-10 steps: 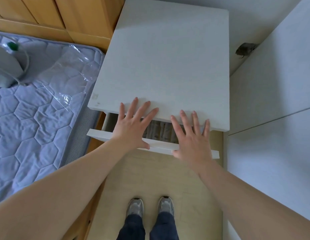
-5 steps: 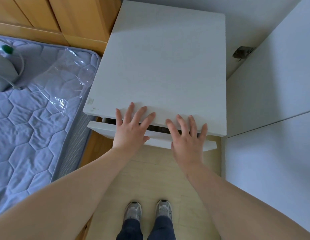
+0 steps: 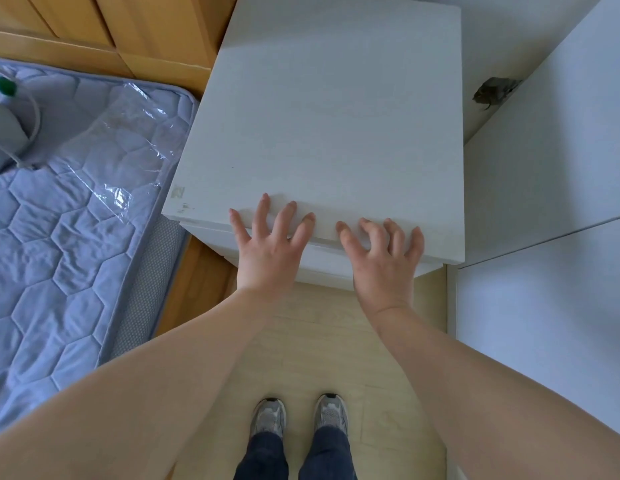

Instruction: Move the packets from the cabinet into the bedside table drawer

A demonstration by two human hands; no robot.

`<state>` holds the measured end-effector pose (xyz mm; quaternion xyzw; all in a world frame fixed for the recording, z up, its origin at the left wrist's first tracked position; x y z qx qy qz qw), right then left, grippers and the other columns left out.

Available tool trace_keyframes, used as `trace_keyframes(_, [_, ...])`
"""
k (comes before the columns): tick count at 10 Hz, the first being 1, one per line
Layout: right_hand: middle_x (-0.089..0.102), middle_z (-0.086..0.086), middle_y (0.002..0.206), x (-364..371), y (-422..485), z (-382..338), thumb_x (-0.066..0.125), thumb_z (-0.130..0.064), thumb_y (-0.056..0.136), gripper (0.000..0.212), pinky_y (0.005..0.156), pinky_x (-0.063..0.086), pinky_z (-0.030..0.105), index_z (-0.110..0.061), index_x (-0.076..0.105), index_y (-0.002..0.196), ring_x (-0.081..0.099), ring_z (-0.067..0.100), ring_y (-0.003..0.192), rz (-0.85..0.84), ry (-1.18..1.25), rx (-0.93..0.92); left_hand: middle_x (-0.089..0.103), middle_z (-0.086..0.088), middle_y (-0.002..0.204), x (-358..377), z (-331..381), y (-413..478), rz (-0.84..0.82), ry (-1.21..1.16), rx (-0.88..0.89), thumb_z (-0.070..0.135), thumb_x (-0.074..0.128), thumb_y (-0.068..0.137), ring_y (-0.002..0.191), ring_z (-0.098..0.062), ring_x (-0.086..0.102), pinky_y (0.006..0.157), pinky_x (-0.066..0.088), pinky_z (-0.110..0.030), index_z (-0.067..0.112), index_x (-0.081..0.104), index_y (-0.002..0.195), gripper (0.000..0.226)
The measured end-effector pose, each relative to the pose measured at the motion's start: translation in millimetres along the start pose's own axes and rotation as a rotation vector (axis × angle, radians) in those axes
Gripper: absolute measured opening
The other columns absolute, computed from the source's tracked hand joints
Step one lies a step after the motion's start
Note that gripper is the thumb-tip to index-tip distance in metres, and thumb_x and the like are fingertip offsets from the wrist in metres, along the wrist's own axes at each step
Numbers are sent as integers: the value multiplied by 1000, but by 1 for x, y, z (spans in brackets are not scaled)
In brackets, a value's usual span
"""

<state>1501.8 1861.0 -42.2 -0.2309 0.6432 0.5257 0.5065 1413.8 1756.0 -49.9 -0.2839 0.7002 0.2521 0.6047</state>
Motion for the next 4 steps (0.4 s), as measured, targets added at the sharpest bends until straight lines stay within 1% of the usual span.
trace_keyframes(1, [39, 4, 114, -3, 2, -1, 55, -2, 63, 62, 88, 36, 69, -28, 43, 118, 37, 33, 107, -26, 21, -3, 34, -6, 130, 2, -2, -1, -44, 18, -15, 17, 91, 48, 123, -45, 47, 91, 31, -73, 24, 36, 126, 96])
trace_keyframes(2, [54, 10, 111, -3, 3, 1, 80, 7, 43, 83, 86, 35, 71, -24, 54, 116, 46, 37, 106, -170, 49, 28, 28, -6, 145, -3, -1, -2, -136, -35, -6, 21, 77, 74, 138, -43, 26, 102, 21, -71, 26, 22, 138, 84])
trace_keyframes(3, [60, 12, 112, -10, 10, -5, 83, 6, 42, 82, 86, 36, 72, -21, 63, 117, 56, 42, 107, -470, 29, 77, -3, -1, 156, -7, 0, -5, -293, -90, -26, 27, 48, 95, 144, -34, -12, 112, 2, -62, 30, -1, 148, 73])
trace_keyframes(4, [26, 3, 140, -25, 6, -11, 60, -2, 81, 75, 105, 12, 68, -29, 23, 141, 23, 32, 133, -772, 95, 52, -8, 1, 157, -26, 4, -11, -435, -108, 10, 33, 50, 94, 144, -34, -13, 113, 0, -59, 29, -3, 149, 76])
Point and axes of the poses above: each hand's wrist, its own y-axis towards the middle knuckle, its own x-axis out of the palm, z = x × y, the point moved 7 cm from there along y, towards the middle knuckle
